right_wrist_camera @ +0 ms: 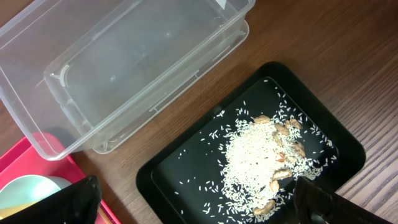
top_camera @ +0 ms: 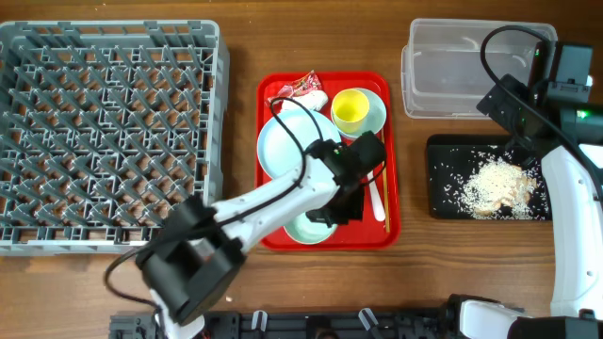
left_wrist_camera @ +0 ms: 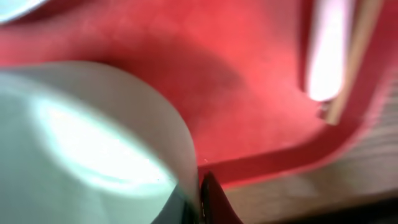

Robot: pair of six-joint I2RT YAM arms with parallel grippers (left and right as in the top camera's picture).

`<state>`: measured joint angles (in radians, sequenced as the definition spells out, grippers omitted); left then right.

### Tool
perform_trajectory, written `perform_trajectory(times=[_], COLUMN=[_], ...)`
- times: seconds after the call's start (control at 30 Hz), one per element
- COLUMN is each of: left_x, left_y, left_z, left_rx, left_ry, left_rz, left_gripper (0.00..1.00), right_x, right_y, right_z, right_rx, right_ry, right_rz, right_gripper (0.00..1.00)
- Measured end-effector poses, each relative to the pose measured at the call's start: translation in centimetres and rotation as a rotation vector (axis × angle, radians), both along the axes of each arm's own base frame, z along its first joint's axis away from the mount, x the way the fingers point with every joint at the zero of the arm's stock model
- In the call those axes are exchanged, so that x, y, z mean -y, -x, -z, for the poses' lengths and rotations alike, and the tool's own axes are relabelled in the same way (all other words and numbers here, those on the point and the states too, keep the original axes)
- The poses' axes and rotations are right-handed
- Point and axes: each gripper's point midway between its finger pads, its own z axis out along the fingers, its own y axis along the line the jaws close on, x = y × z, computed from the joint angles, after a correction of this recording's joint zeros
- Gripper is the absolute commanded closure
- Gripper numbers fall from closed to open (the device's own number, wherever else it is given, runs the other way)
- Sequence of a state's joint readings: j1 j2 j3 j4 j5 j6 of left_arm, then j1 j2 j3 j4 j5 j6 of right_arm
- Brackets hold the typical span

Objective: Sort waste into correct bins and load items into the dishwasher rack

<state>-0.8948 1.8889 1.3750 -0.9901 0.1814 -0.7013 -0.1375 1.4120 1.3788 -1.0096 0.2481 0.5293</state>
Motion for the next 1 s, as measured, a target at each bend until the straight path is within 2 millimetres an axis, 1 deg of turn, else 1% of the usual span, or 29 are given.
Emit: perform_trajectory(times=[0.07,0.17,0.23,0.3,0.33,0.37,0.43,0.47,0.5,0.53,0.57,0.6,0.63,0.9,0.97,1.0], left_x=[0.4,0.9,1.1,1.1,1.1,1.1,1.1,1.1,1.1,1.0,0.8,0.6,0.4,-0.9,-2.0,-2.8], left_y=[-0.3,-0.7,-0.9,-0.9,-0.9,-0.9,-0.8,-0.7,-0.6,-0.4,-0.3,-0.2,-0.3,-1.3,-1.6,-1.9], left_z=[-2.2,-4.2,-4.7,-4.7,-4.7,-4.7,-4.6,-4.6,-4.5,-4.3,-4.0,-3.8,-3.7,-3.3,-3.6,-4.2], left_rx=[0.045,0.091,0.104,0.107,0.107,0.106,0.102,0.101,0.100,0.099,0.097,0.101,0.108,0.157,0.144,0.143], left_ry=[0.057,0.114,0.131,0.134,0.134,0.133,0.129,0.128,0.126,0.119,0.108,0.098,0.086,0.025,0.009,0.004], left_rz=[0.000,0.000,0.000,0.000,0.000,0.000,-0.008,-0.003,-0.004,0.000,-0.004,0.000,-0.003,-0.020,-0.048,-0.068], left_gripper=[0.96,0.96,0.96,0.96,0.90,0.82,0.71,0.56,0.46,0.24,0.12,0.09,0.00,0.00,0.00,0.00], right_x=[0.0,0.0,0.0,0.0,0.0,0.0,0.0,0.0,0.0,0.0,0.0,0.0,0.0,0.0,0.0,0.0], right_y=[0.0,0.0,0.0,0.0,0.0,0.0,0.0,0.0,0.0,0.0,0.0,0.0,0.0,0.0,0.0,0.0], right_z=[0.0,0.0,0.0,0.0,0.0,0.0,0.0,0.0,0.0,0.0,0.0,0.0,0.0,0.0,0.0,0.0], right_rx=[0.000,0.000,0.000,0.000,0.000,0.000,0.000,0.000,0.000,0.000,0.000,0.000,0.000,0.000,0.000,0.000], right_ry=[0.000,0.000,0.000,0.000,0.000,0.000,0.000,0.000,0.000,0.000,0.000,0.000,0.000,0.000,0.000,0.000], right_rz=[0.000,0.000,0.000,0.000,0.000,0.000,0.000,0.000,0.000,0.000,0.000,0.000,0.000,0.000,0.000,0.000], right_gripper=[0.00,0.00,0.00,0.00,0.00,0.00,0.00,0.00,0.00,0.00,0.00,0.00,0.01,0.00,0.00,0.01])
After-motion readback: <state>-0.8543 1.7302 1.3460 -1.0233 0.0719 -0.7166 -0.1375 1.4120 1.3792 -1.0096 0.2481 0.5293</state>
